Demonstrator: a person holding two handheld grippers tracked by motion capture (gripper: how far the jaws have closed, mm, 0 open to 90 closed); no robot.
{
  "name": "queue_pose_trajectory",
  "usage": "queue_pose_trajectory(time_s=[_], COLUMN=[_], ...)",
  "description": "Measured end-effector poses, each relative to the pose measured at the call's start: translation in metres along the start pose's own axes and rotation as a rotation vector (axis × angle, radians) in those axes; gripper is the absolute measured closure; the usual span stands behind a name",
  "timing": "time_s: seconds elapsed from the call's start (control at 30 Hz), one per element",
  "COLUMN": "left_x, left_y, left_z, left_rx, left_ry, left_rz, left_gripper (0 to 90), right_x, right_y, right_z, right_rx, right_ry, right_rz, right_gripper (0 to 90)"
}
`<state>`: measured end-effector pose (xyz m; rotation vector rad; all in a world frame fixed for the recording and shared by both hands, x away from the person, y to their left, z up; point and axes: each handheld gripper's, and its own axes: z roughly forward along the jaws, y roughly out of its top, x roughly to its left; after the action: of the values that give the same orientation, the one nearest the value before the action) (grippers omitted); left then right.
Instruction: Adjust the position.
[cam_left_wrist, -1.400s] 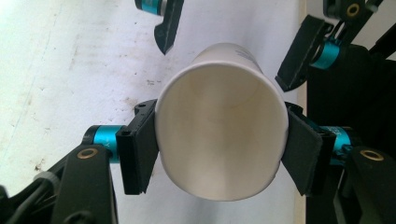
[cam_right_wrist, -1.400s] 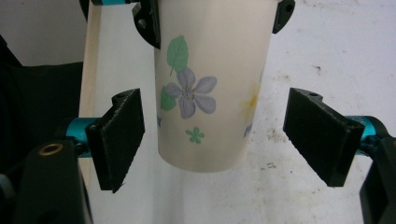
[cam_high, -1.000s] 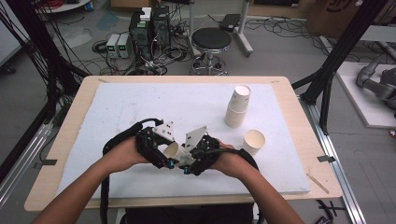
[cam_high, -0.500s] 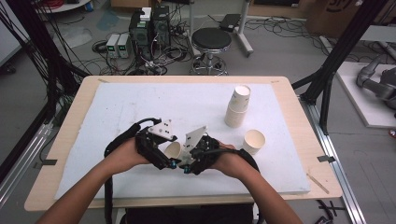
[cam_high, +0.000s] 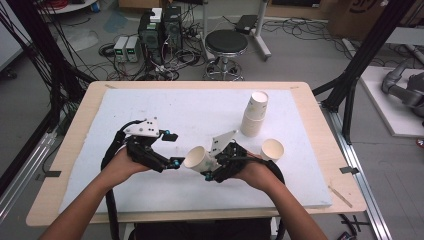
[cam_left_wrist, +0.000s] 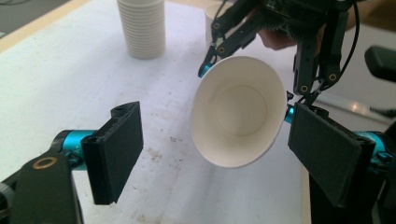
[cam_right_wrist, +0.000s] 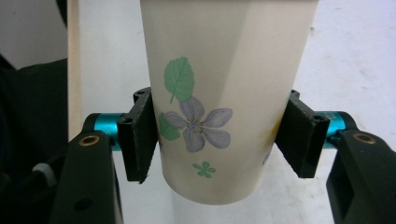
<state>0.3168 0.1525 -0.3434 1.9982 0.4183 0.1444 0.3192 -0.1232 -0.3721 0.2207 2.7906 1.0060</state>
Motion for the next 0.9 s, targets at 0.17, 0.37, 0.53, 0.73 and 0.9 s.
queue_pose_trajectory(time_s=[0.17,0.37,0.53,0.73,0.9], left_x=[0.003,0.004,0.005,0.004,0.004], left_y=[-0.014,-0.033,-0.05,-0.066,-0.078], left_z=[-0.003,-0.003,0.0,-0.001,-0.001], left_rx=[-0.098,-0.172,-0.194,-0.207,-0.214], left_ry=[0.041,0.092,0.119,0.174,0.214], left_rz=[-0.04,-0.065,-0.098,-0.097,-0.099], left_gripper=[17.9,17.7,17.4,17.8,17.9], right_x=[-0.002,0.0,0.002,0.005,0.005], right_y=[-0.014,-0.031,-0.046,-0.063,-0.074], right_z=[-0.005,-0.01,-0.01,-0.012,-0.013], right_rx=[-0.047,-0.117,-0.183,-0.269,-0.325], right_ry=[-0.049,-0.08,-0.107,-0.132,-0.149], right_rz=[0.036,0.071,0.108,0.151,0.183], right_gripper=[36.6,36.3,36.2,36.2,36.2])
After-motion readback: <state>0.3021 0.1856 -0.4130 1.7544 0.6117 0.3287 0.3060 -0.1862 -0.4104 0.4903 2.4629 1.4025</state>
